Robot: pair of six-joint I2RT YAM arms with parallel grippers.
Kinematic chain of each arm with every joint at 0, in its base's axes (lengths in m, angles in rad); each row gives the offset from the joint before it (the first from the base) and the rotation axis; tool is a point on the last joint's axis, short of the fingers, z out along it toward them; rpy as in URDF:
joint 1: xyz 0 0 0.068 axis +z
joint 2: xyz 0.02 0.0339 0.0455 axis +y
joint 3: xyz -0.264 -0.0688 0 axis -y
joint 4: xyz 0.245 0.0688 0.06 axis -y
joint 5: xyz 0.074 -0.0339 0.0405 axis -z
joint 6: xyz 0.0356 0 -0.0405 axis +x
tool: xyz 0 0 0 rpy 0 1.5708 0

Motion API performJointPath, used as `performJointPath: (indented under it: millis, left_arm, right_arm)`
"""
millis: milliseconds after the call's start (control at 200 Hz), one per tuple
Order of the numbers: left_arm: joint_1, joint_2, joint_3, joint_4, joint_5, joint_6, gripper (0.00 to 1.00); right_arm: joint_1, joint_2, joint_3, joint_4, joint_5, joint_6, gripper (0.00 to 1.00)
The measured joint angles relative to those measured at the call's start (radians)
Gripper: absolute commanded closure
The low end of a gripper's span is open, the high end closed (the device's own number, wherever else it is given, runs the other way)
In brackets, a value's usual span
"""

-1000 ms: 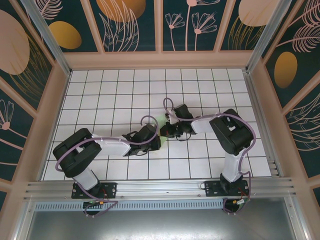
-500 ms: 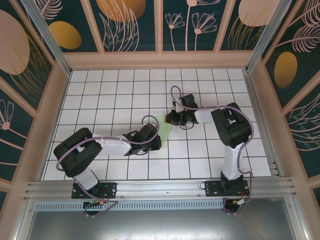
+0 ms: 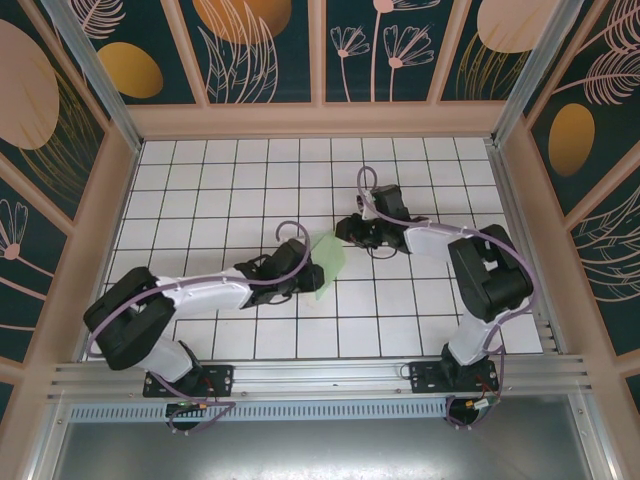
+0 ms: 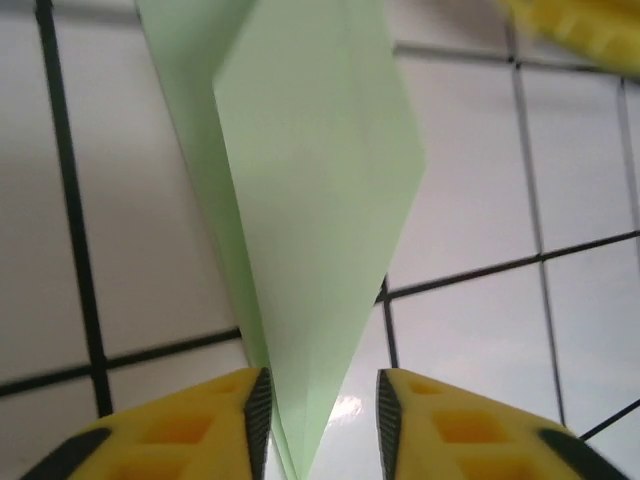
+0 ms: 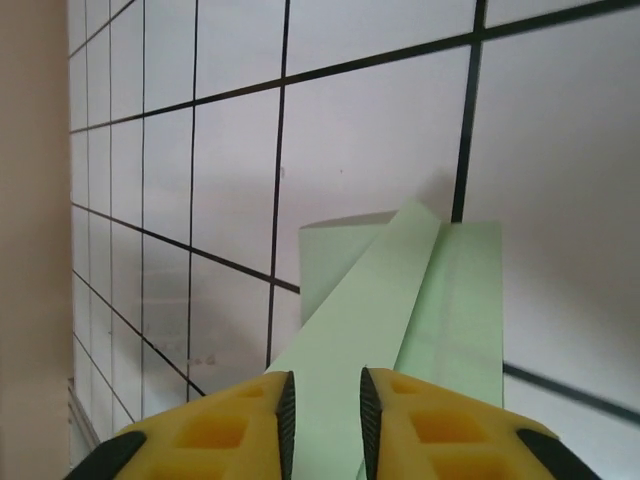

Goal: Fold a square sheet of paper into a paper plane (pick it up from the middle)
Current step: Fourth fold the wing at the center of the table.

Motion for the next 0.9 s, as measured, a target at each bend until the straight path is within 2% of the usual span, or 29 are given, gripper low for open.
performJointPath:
  millis: [155,370,560,901]
  left_arm:
    - [0.047,-0.075,-0.014,0.044,-0.052,-0.037,0.44]
    - [0.076,-0.087,-0.045,0.083,-0.081,-0.085,0.26]
    - [0.095,-0.087,-0.069,0.082,-0.094,-0.119,0.13]
    - [0.122,-0.090,-0.103,0.079,-0.116,-0.149,0.04]
  right_arm:
    - [0.013,-0.013,-0.044,0.008,0.010,0.049,0.61]
    - [0.056,0.034,-0.032,0.021,0.006,0.081,0.62]
    - [0.082,0.101,0.005,0.018,0.006,0.083,0.61]
    - [0.117,0.135,0.044,0.013,-0.005,0.083,0.63]
